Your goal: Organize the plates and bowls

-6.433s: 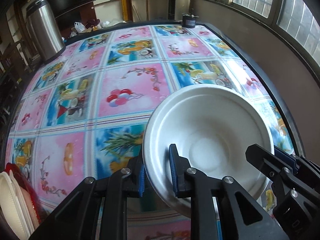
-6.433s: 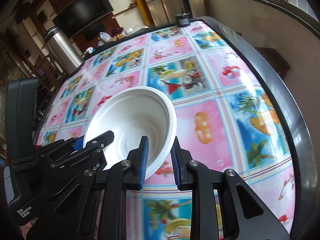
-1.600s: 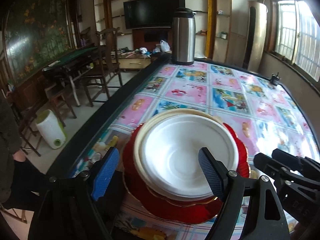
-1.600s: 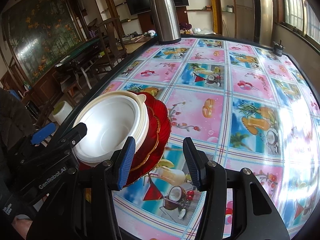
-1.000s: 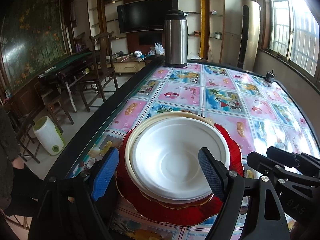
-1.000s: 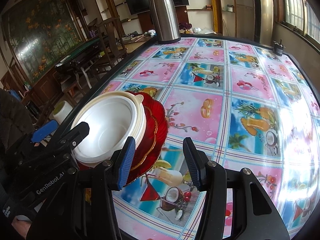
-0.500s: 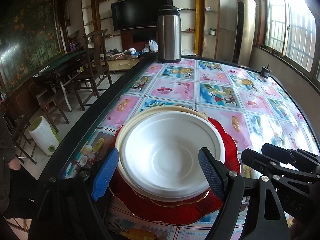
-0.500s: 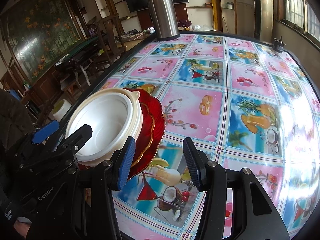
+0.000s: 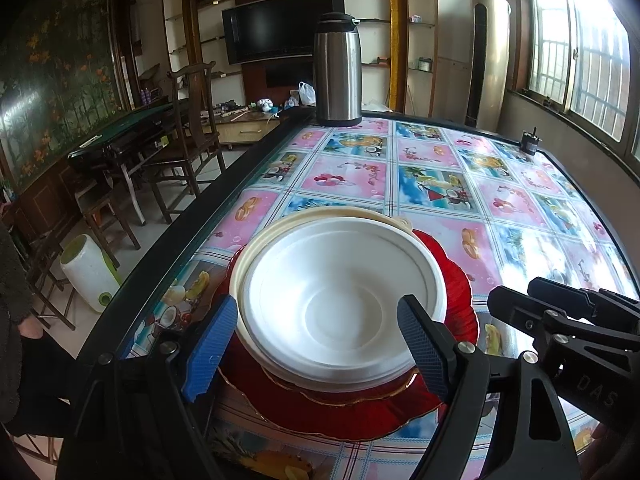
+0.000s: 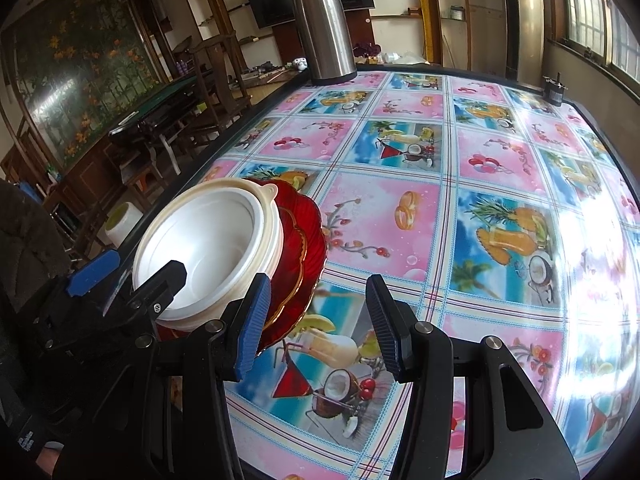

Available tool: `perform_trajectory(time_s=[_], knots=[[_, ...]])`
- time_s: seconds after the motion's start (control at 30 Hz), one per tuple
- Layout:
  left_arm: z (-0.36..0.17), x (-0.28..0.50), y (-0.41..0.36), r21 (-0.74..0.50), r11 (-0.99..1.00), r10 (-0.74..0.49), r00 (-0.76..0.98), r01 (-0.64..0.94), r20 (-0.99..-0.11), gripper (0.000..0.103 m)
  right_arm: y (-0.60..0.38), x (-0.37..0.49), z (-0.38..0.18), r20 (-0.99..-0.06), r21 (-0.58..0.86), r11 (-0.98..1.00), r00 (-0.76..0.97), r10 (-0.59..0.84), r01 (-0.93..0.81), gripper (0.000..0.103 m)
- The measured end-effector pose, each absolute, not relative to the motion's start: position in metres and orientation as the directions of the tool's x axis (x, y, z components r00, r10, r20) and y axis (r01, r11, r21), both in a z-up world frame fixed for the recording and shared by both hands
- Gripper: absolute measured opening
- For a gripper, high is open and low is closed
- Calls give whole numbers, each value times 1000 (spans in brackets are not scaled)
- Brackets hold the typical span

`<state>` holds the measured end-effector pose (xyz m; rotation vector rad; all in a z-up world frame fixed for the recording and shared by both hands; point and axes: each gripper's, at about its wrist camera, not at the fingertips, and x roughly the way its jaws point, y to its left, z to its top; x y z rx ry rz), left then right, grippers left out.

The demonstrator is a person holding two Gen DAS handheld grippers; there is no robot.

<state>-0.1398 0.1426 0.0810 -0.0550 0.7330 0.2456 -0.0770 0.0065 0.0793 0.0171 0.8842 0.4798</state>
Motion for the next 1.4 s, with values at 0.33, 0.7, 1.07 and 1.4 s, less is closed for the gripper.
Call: perform_trajectory(time_s=[0.33, 0.7, 1.07, 1.4], knots=[[79, -140, 144, 22, 971, 190, 717, -236, -671, 82, 8, -78, 80, -741, 204, 894, 534, 407, -398, 50], [78, -141, 147, 22, 970, 194, 715, -242, -672, 82, 12, -77, 78, -748, 194, 895, 530, 400, -401, 50], [77, -144, 148, 15, 972, 184, 715, -236, -674, 82, 12, -76, 76, -755, 192, 898, 525, 392, -395, 50], [76, -143, 146, 16, 974, 177, 716, -226, -675, 82, 10, -74, 77, -753, 193, 900, 529, 392, -392, 50]])
